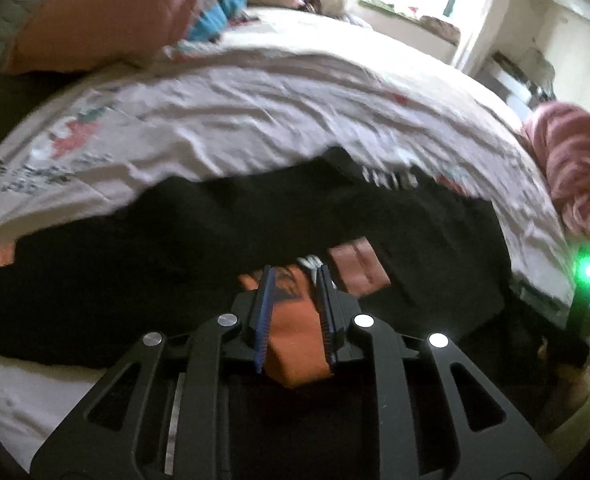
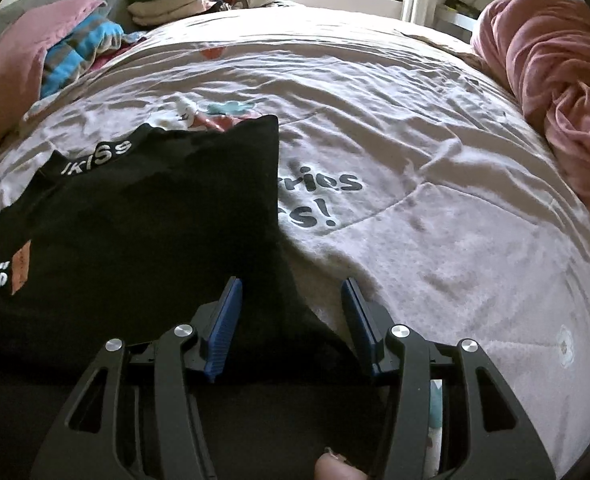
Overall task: Fold small clothes
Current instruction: 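Open the right gripper while the left gripper takes the cuff and lays it flat on the shirt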
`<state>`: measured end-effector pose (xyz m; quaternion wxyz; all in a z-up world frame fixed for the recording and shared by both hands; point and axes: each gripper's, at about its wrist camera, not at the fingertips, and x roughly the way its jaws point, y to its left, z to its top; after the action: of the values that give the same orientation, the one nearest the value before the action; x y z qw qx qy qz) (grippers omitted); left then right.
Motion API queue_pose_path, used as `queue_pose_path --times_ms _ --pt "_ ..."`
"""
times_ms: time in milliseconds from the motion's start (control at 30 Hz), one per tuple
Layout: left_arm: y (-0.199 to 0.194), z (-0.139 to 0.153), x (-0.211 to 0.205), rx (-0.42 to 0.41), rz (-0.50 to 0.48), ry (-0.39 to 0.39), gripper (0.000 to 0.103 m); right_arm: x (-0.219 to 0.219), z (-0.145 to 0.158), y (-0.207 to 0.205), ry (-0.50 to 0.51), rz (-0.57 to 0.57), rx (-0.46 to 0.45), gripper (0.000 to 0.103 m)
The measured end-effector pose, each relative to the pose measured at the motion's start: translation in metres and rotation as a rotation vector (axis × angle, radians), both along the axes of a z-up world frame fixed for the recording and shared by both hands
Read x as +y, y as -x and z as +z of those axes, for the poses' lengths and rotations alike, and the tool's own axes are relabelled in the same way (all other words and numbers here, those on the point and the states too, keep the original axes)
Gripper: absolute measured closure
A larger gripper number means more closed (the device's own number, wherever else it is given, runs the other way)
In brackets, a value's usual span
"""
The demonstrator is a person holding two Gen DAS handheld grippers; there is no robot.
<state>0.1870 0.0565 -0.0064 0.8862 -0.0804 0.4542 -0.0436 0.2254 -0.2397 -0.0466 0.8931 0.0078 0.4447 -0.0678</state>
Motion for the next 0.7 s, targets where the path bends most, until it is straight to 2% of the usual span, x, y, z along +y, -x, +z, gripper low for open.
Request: queue_pose_path --times_ms 133,200,300,467,533,600,633,700 --pt "-0.005 -0.028 -0.012 0.088 -0.032 0.008 0.089 0.01 0.017 0.015 -0.022 0.053 -0.06 0.053" --pt "-0.004 -0.034 -0.013 0.104 -0.029 -0.007 0.089 0.022 0.027 0.023 -0.038 0.114 -0.096 0.051" --pt "-0.003 -0.041 -0.013 0.124 -0.022 -0.016 0.088 0.041 0.033 0.031 -0.06 0.202 -0.105 0.05" --pt "-0.002 -0.05 -0.013 0.134 -0.02 -0.028 0.087 0.067 0.025 0.03 -0.072 0.288 -0.053 0.049" --pt "0.0 -0.05 -0.012 0.131 -0.019 -0.028 0.087 0.073 0.014 0.027 -0.043 0.289 0.001 0.045" --pt "0.001 -0.05 -0.01 0.129 -0.015 -0.014 0.086 0.073 0.004 0.024 -0.042 0.275 0.052 0.045" --pt "0.002 -0.048 -0.008 0.13 -0.01 -0.005 0.085 0.071 0.003 0.025 -0.056 0.268 0.053 0.044" --pt "0.005 -0.041 -0.004 0.12 0.006 -0.009 0.065 0.07 0.007 0.029 -0.071 0.269 0.039 0.041"
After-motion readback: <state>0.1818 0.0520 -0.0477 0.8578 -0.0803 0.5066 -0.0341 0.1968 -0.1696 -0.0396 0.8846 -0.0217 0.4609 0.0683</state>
